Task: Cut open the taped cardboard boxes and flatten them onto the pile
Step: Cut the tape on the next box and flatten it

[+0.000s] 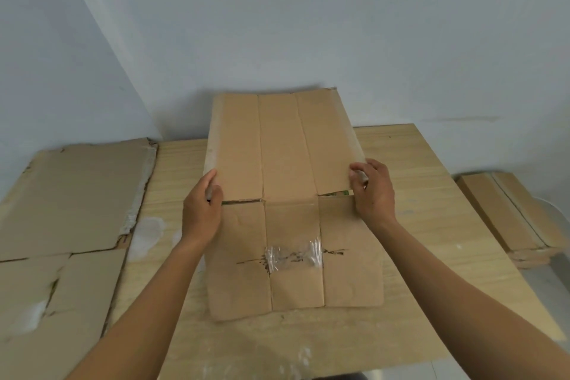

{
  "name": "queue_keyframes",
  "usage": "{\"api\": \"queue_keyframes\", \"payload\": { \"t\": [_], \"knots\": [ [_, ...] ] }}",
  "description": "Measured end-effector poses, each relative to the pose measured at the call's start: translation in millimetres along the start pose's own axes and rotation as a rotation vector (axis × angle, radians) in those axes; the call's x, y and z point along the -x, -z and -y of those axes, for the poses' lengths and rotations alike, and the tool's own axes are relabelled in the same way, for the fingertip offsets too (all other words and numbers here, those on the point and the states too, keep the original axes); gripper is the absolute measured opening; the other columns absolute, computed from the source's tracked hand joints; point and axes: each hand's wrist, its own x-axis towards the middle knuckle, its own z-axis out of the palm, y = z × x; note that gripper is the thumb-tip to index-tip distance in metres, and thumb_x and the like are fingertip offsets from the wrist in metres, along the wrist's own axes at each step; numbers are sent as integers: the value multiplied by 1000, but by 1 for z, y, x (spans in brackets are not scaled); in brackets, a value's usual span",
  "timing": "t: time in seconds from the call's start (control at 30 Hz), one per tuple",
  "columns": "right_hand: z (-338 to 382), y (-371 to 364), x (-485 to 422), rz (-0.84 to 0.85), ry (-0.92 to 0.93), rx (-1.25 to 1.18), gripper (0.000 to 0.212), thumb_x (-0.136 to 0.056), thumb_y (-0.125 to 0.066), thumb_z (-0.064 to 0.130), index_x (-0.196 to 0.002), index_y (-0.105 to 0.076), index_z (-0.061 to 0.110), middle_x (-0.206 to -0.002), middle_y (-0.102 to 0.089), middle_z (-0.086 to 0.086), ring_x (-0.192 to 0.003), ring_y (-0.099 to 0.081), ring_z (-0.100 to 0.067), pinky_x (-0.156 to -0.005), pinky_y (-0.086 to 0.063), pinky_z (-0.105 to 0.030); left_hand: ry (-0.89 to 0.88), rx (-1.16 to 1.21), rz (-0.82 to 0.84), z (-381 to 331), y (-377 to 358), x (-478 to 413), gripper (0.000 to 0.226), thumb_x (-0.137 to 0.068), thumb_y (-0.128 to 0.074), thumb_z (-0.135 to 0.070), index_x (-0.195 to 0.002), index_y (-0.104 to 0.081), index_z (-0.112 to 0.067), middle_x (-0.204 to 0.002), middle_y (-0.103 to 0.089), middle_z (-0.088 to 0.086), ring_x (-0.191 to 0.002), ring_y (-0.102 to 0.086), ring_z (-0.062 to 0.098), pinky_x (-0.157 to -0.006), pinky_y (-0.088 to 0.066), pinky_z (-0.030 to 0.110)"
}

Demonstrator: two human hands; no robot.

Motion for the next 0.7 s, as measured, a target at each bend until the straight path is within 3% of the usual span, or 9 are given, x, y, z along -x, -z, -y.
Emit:
{"api": "queue_keyframes", "payload": {
  "t": [0.17,0.43,0.6,0.7],
  "knots": [
    [-18,-21,-12,34,-13,62,25,-98,-50,23,-117,-62,12,-143,-38,-5,-81,-53,-13,-76,-38,-24,15,-93,73,25,-19,-9,41,-102,-41,-21,-142,-44,-15,-142,-49,5,-129,-45,20,-99,-32,22],
    [-42,-45,-17,99,-19,143,26,-98,-50,22,-118,-60,8,-144,-36,-8,-87,-63,-31,-74,-48,-35,76,-240,142,51,-42,-16,44,-103,-37,-32,-145,-39,-21,-144,-47,3,-127,-47,19,-93,-33,24],
    [-55,-51,-19,189,-12,239,28,-97,-51,20,-122,-58,9,-147,-33,-8,-93,-63,-30,-71,-42,-30,148,-344,352,60,-43,-19,48,-103,-32,-38,-148,-32,-23,-148,-39,9,-134,-39,24,-102,-32,33],
    [-63,-49,-17,270,-16,323,29,-96,-51,14,-123,-59,8,-147,-35,-9,-103,-59,-33,-81,-45,-36,170,-514,329,62,-41,-9,42,-100,-40,-36,-139,-49,-22,-144,-43,11,-130,-40,30,-102,-33,44]
  ]
}}
